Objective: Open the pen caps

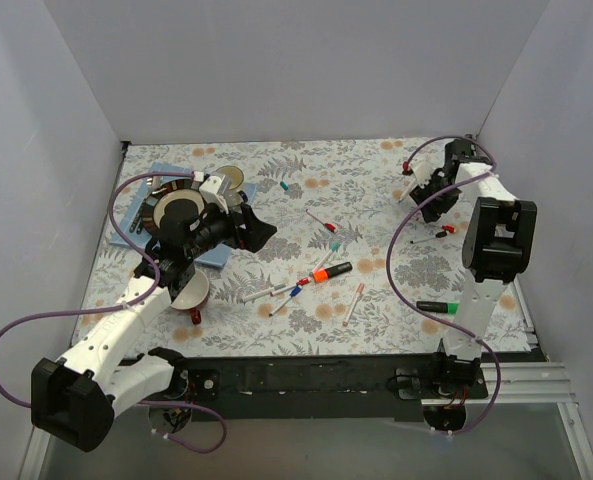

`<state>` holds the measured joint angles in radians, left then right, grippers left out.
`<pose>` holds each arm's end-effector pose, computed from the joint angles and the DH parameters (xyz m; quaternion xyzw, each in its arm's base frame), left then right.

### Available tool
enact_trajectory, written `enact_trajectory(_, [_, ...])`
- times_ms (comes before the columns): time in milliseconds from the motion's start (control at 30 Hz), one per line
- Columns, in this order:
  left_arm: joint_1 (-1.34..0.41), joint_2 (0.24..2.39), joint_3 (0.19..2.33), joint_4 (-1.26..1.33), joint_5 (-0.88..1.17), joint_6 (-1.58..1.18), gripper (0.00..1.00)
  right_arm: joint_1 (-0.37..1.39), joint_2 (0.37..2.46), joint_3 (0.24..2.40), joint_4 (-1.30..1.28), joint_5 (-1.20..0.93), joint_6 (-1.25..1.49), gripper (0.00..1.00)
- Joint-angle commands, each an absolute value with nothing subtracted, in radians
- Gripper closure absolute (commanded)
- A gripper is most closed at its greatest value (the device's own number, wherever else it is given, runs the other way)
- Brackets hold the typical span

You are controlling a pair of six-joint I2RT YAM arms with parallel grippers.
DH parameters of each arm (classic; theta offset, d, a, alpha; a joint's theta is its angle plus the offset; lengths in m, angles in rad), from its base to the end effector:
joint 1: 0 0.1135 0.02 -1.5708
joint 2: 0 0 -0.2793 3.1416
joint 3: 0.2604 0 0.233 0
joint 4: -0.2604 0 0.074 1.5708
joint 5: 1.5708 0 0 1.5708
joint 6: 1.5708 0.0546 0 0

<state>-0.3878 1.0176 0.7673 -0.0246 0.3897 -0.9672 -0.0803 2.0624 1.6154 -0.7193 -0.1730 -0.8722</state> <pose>0.2014 -0.1047 0.3197 -0.1115 0.7830 -0.4915 0.3646 0.4305 -0.0252 0.1990 -0.3924 0.8938 -0.0165 0.2167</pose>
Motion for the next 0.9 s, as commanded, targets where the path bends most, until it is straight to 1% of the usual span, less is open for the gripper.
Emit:
enact_trajectory(0, [-0.383,0.985,0.796,-0.031,0.387,-0.951,0.02,-0.081,2.100,1.700,-0.859,-0.172,-0.916,0.46])
enact_trajectory(133, [-0.385,0.983,0.796,-0.031,0.385,-0.950,0.02,-0.081,2.129,1.712,-0.884,-0.178,-0.920,0.48])
enact_trajectory(433, [-0.385,0.983,0.796,-0.032,0.380,-0.948,0.02,-0.081,2.177,1.717,-0.876,-0.143,-0.925,0.55])
enact_trajectory(533, [-0.383,0.982,0.796,-0.035,0.377,-0.946,0.02,-0.081,2.186,1.721,-0.871,-0.127,-0.927,0.61])
enact_trajectory(567, [-0.383,0.982,0.796,-0.034,0.376,-0.946,0.02,-0.081,2.190,1.717,-0.868,-0.123,-0.927,0.65])
enact_trajectory(633, [-0.383,0.982,0.796,-0.034,0.374,-0.946,0.02,-0.080,2.189,1.697,-0.845,-0.109,-0.928,0.70])
enact_trajectory(667, [-0.383,0.982,0.796,-0.034,0.374,-0.946,0.02,-0.080,2.184,1.687,-0.835,-0.104,-0.928,0.74])
enact_trajectory(767, [-0.384,0.983,0.796,-0.034,0.376,-0.945,0.02,-0.080,2.166,1.652,-0.760,-0.089,-0.927,0.80])
enact_trajectory(833, [-0.385,0.985,0.795,-0.032,0.374,-0.945,0.02,-0.080,2.154,1.631,-0.727,-0.086,-0.927,0.83])
enact_trajectory(867, [-0.384,0.986,0.795,-0.032,0.376,-0.943,0.02,-0.080,2.142,1.626,-0.713,-0.084,-0.925,0.86])
